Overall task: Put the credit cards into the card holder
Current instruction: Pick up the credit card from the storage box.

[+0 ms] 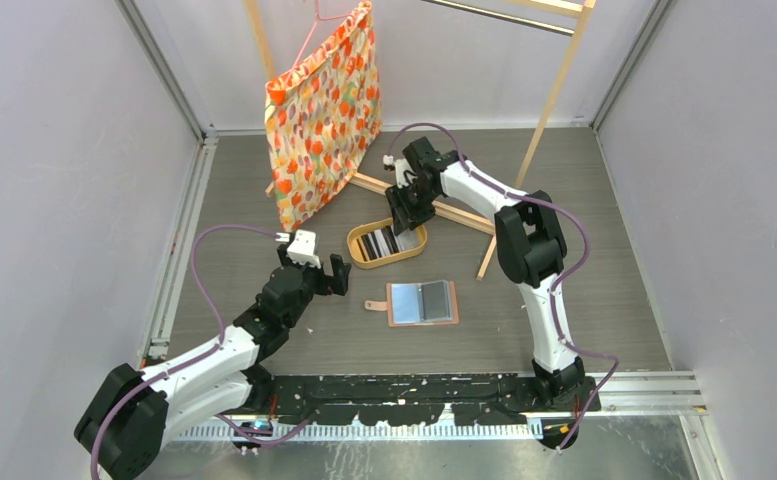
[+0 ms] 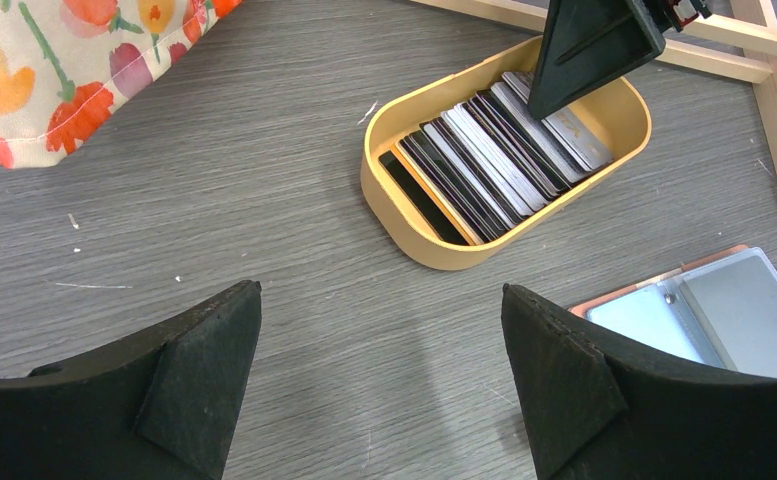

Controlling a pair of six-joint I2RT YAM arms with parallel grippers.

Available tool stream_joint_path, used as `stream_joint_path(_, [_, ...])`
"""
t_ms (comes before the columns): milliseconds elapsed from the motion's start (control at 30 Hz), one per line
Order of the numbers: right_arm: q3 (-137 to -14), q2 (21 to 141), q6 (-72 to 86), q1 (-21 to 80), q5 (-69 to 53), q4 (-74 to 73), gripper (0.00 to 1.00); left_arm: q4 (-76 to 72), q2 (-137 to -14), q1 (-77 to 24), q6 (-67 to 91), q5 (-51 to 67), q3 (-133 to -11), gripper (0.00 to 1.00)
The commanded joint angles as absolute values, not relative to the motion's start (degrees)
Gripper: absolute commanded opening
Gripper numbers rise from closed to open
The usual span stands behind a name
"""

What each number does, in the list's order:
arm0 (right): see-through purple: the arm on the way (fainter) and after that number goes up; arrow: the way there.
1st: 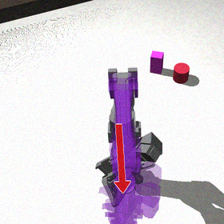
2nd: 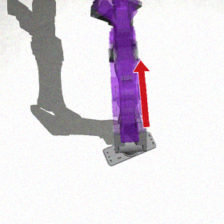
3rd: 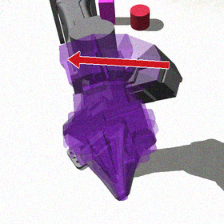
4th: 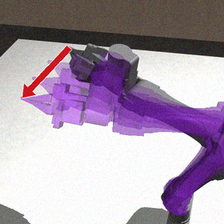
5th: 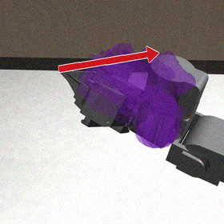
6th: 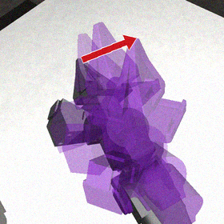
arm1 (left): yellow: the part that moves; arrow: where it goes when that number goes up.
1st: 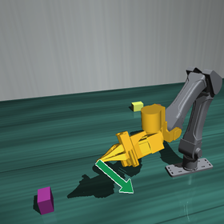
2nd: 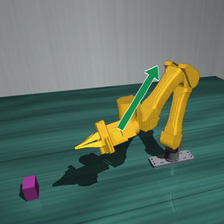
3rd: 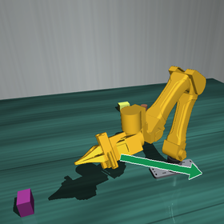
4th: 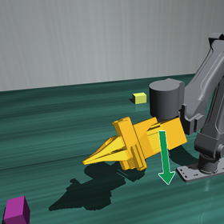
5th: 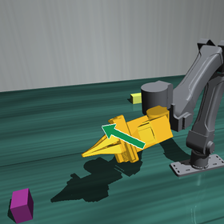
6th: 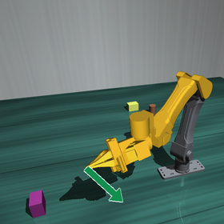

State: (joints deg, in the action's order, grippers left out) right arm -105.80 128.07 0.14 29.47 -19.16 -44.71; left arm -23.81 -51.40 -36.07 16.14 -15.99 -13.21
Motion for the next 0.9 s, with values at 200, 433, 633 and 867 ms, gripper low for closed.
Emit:
stream_joint_path(200, [-107.8,123.8,-0.1,28.0,-22.6,-45.8,0.50,-27.9,-51.2,-35.8,16.2,-17.2,-13.2,0.91])
stream_joint_path(433, [-107.8,123.4,-0.1,27.1,-23.4,-45.9,0.47,-27.9,-51.2,-35.8,16.2,-17.2,-13.2,0.91])
stream_joint_path(633, [-107.8,123.0,0.0,26.6,-23.4,-46.1,0.44,-27.9,-51.2,-35.8,16.2,-17.3,-13.2,0.91])
stream_joint_path(867, [-107.9,122.4,-0.1,25.9,-22.8,-46.7,0.42,-27.9,-50.9,-35.8,16.1,-17.3,-13.1,0.91])
